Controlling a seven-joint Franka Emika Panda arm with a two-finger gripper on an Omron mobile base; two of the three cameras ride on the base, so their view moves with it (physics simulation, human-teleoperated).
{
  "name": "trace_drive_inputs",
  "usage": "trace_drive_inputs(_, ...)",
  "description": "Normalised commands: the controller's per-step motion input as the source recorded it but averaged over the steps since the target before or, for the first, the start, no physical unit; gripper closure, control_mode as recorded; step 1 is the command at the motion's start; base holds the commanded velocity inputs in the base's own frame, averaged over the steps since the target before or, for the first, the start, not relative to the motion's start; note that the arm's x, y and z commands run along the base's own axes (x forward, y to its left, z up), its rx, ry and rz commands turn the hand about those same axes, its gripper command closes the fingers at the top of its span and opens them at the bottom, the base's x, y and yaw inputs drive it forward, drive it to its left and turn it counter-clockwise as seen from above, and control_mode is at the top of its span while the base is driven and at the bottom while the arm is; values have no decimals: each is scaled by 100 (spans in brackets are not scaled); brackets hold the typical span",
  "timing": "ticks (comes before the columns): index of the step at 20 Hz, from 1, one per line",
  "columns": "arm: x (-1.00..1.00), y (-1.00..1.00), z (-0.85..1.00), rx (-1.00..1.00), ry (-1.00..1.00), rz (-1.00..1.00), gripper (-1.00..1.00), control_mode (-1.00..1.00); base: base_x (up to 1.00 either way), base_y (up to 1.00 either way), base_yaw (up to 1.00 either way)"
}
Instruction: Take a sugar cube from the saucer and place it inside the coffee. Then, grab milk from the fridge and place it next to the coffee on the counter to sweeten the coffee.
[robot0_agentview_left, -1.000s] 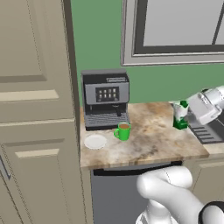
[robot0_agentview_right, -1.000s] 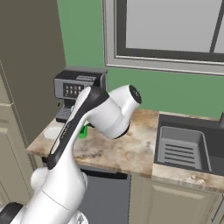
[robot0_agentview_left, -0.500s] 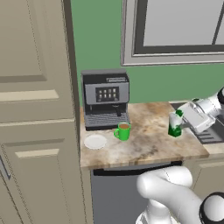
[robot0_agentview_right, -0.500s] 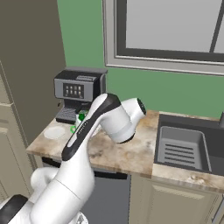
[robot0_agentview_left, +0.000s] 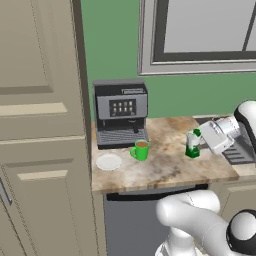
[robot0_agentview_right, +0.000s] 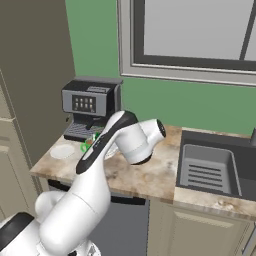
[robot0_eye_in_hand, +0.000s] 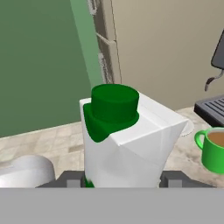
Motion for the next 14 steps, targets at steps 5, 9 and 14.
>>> trace_drive_inputs(5, 41, 0, -24, 0, 0, -7, 100, -100, 0, 0, 0)
trace_drive_inputs(9, 38, 6, -17, 0, -1, -3, 100, -100, 0, 0, 0)
trace_drive_inputs(14, 39, 17, -17, 0, 0, -3, 100, -100, 0, 0, 0)
